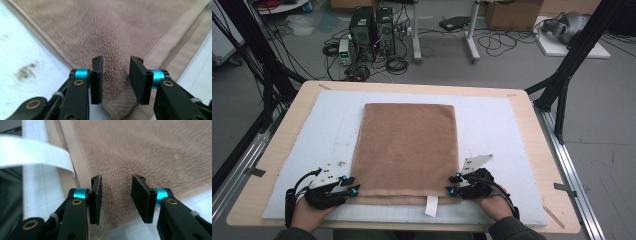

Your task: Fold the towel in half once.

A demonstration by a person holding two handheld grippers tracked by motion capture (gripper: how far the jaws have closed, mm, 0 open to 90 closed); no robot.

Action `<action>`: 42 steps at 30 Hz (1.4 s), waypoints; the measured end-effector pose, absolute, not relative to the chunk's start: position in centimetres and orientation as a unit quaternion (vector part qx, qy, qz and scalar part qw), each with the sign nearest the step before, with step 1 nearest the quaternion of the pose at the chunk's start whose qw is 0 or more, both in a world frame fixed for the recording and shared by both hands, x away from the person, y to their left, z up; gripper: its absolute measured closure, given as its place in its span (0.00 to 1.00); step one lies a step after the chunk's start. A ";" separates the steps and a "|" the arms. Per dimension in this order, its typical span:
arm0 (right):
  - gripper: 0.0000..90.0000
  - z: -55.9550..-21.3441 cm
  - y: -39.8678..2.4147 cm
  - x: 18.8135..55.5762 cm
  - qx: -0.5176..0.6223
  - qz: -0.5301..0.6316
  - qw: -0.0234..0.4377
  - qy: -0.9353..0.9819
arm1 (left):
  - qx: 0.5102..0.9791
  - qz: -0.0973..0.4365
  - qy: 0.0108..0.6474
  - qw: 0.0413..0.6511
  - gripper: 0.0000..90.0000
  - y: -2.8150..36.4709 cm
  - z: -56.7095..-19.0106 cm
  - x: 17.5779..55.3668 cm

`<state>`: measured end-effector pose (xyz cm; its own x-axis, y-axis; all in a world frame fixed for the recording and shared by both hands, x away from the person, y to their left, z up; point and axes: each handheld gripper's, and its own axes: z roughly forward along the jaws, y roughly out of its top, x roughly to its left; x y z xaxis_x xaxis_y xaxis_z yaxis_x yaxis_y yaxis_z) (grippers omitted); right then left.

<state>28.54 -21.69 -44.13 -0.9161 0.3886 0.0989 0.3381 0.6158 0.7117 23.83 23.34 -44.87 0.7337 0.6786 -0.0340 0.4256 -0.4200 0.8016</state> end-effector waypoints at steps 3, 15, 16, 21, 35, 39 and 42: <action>0.87 -44.2 -21.7 28.6 0.197 0.394 0.034 0.897 | 0.831 0.153 0.321 0.427 0.88 23.2 -45.0 23.9; 0.96 -40.8 -22.0 28.2 0.176 0.416 0.060 0.890 | 0.804 0.171 0.321 0.471 0.95 23.8 -41.5 23.6; 0.96 -40.3 -22.1 28.2 0.175 0.420 0.061 0.888 | 0.801 0.174 0.320 0.474 0.95 23.8 -41.1 23.6; 0.96 -38.5 -22.4 27.5 0.167 0.436 0.072 0.881 | 0.794 0.174 0.321 0.487 0.95 24.0 -40.3 23.0; 0.95 -43.7 -22.2 26.2 0.179 0.389 0.008 0.904 | 0.828 0.131 0.327 0.437 0.91 23.4 -44.9 21.7; 0.90 -43.8 -22.4 26.5 0.182 0.394 -0.002 0.901 | 0.826 0.133 0.329 0.437 0.88 23.4 -44.8 21.8; 0.81 -43.4 -22.5 26.5 0.189 0.411 -0.001 0.892 | 0.817 0.138 0.337 0.446 0.76 23.7 -44.4 22.0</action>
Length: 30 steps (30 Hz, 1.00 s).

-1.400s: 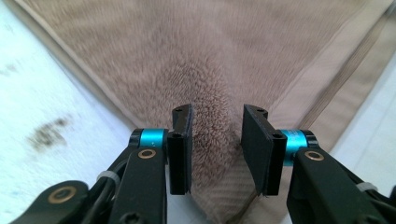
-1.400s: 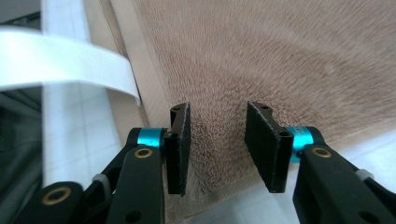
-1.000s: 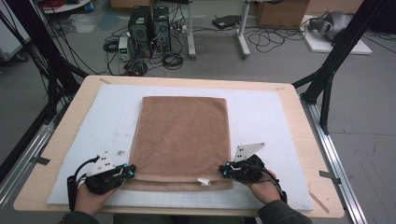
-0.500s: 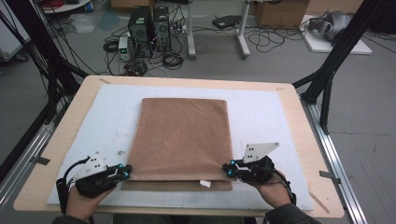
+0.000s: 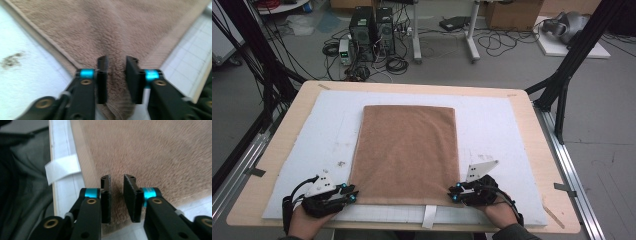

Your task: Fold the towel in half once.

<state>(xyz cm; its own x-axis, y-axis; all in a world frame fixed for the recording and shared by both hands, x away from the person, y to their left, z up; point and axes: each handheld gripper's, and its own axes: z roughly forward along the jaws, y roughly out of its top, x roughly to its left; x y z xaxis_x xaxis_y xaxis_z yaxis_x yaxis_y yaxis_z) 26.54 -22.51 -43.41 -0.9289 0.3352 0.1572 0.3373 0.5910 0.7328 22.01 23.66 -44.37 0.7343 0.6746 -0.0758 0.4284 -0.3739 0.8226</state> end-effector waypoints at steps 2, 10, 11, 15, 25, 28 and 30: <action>0.75 -43.2 -22.6 26.7 -0.193 -0.418 -0.004 -0.888 | 0.813 0.145 0.340 0.451 0.70 23.7 -44.0 22.2; 0.59 -42.6 -22.8 28.3 -0.217 -0.429 -0.028 -0.876 | 0.802 0.148 0.349 0.462 0.57 23.5 -42.7 23.9; 0.58 -42.5 -22.7 28.5 -0.220 -0.429 -0.030 -0.876 | 0.802 0.150 0.349 0.462 0.56 23.5 -42.6 24.2; 0.52 -42.1 -22.6 29.5 -0.230 -0.436 -0.037 -0.869 | 0.792 0.146 0.356 0.473 0.52 23.5 -42.3 25.2; 0.37 -40.2 -21.8 32.5 -0.240 -0.452 -0.062 -0.857 | 0.781 0.163 0.365 0.480 0.42 22.6 -40.8 28.2; 0.35 -39.4 -21.7 33.3 -0.242 -0.455 -0.074 -0.854 | 0.779 0.169 0.364 0.481 0.41 22.4 -40.0 28.9; 0.35 -39.0 -21.6 33.6 -0.241 -0.456 -0.077 -0.853 | 0.782 0.170 0.363 0.477 0.40 22.3 -39.4 29.3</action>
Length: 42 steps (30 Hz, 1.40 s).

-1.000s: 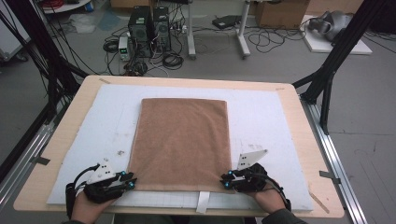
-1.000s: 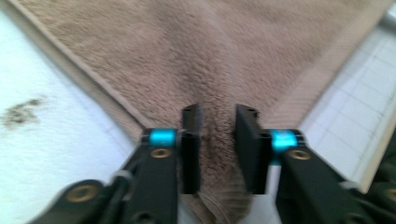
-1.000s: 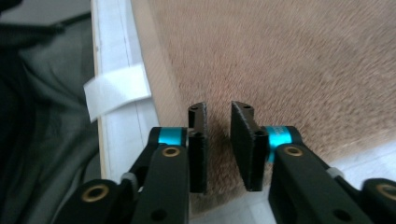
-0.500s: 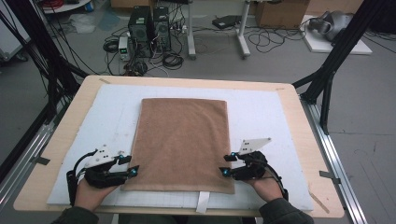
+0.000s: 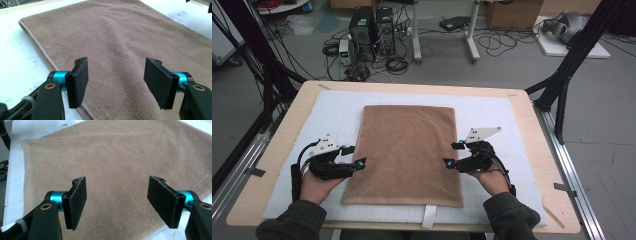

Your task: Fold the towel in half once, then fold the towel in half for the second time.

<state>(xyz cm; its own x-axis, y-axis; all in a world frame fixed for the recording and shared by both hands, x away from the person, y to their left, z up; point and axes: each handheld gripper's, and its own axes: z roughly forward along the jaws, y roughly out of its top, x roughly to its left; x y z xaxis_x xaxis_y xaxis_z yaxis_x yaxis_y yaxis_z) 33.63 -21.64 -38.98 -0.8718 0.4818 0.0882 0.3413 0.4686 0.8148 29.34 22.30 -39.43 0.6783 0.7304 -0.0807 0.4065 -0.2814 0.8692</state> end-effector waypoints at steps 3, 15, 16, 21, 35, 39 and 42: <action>0.35 -38.5 -21.5 33.8 0.236 0.457 0.083 0.853 | 0.782 0.172 0.362 0.477 0.40 22.2 -39.0 29.7; 0.34 -38.5 -21.0 35.1 0.240 0.443 0.087 0.860 | 0.781 0.166 0.378 0.468 0.40 23.0 -38.9 31.2; 0.34 -38.6 -20.9 35.3 0.238 0.440 0.089 0.861 | 0.781 0.169 0.379 0.467 0.40 23.1 -38.8 31.4; 0.35 -38.8 -20.7 36.7 0.247 0.425 0.091 0.866 | 0.784 0.178 0.383 0.455 0.41 23.2 -38.2 33.2; 0.34 -38.3 -21.2 43.3 0.308 0.401 0.131 0.853 | 0.757 0.175 0.450 0.440 0.44 24.5 -39.8 39.7; 0.35 -39.8 -21.5 43.9 0.336 0.388 0.133 0.848 | 0.755 0.178 0.478 0.412 0.48 24.2 -41.3 40.5; 0.35 -41.2 -21.6 44.1 0.349 0.374 0.137 0.848 | 0.751 0.186 0.485 0.408 0.50 23.7 -42.0 41.0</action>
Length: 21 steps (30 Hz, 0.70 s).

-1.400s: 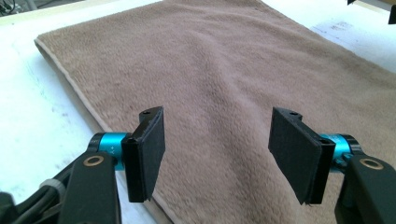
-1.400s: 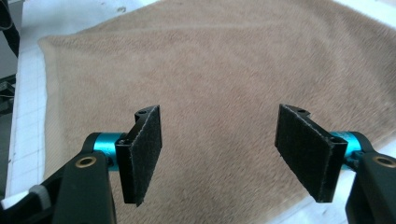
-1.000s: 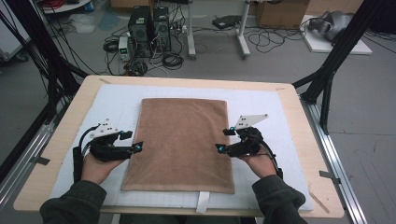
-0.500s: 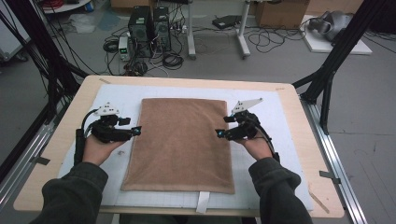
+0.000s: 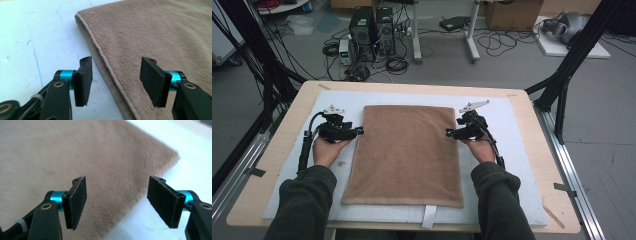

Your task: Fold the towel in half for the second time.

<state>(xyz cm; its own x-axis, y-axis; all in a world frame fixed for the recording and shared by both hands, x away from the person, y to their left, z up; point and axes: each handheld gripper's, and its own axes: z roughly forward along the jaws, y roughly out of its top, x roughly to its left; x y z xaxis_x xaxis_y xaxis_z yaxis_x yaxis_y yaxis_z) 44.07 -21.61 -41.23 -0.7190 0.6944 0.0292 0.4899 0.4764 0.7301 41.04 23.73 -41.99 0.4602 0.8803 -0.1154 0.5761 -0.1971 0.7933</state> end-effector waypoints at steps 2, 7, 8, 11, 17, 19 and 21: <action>0.35 -42.1 -21.5 44.4 0.352 0.355 0.136 0.855 | 0.748 0.191 0.487 0.408 0.51 23.5 -42.4 41.3; 0.38 -43.0 -21.2 45.0 0.354 0.365 0.147 0.848 | 0.741 0.178 0.504 0.408 0.51 23.3 -43.7 42.2; 0.38 -43.2 -21.3 45.1 0.358 0.365 0.148 0.847 | 0.746 0.178 0.499 0.403 0.51 23.2 -44.0 42.3; 0.37 -43.9 -21.7 45.6 0.373 0.354 0.141 0.846 | 0.756 0.172 0.495 0.392 0.51 22.9 -44.7 42.6; 0.50 -44.4 -21.8 45.7 0.384 0.364 0.113 0.841 | 0.754 0.183 0.500 0.384 0.59 22.6 -44.7 42.5; 0.60 -44.3 -21.6 45.6 0.376 0.364 0.110 0.845 | 0.754 0.181 0.501 0.384 0.64 22.7 -44.7 42.5; 0.69 -44.3 -21.5 45.6 0.371 0.370 0.096 0.847 | 0.751 0.169 0.506 0.388 0.72 22.9 -44.6 42.5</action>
